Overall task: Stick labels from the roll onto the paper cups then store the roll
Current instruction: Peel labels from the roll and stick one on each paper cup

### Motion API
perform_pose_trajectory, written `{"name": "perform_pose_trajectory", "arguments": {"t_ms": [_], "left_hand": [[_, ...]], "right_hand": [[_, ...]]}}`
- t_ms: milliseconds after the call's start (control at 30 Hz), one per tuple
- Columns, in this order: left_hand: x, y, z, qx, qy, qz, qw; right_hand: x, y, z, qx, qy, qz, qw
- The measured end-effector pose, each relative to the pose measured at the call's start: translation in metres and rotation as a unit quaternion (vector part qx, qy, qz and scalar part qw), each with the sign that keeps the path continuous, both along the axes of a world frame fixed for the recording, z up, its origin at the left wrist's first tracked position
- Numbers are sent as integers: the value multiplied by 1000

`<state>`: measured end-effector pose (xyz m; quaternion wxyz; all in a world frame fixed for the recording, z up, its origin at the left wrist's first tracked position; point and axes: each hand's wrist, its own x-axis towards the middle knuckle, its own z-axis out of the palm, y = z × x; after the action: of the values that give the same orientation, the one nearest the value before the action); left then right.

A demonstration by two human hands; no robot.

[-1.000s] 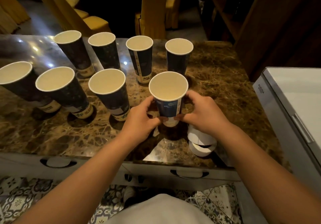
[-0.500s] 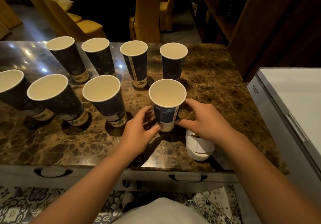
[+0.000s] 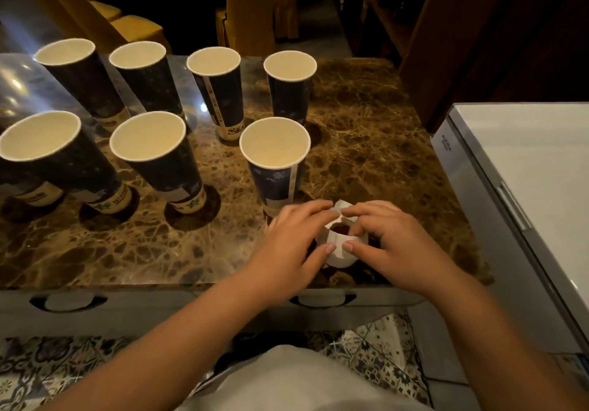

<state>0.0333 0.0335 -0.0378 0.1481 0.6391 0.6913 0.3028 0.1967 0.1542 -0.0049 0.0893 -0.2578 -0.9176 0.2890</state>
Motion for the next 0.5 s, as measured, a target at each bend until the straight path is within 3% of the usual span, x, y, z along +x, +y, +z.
{"name": "perform_pose_trajectory", "arguments": {"t_ms": [133,267,500], "left_hand": [[1,6,-1,-13,-15,-19,1000],[-7,0,2,-15,-66,-17,998],[-11,-6,8,-56,-123,-1,991]], "right_hand": [[12,-2,2,-27,36,-9,999],[29,6,1,-32,10,-61,998],[45,8,6,-146,67,-117,980]]}}
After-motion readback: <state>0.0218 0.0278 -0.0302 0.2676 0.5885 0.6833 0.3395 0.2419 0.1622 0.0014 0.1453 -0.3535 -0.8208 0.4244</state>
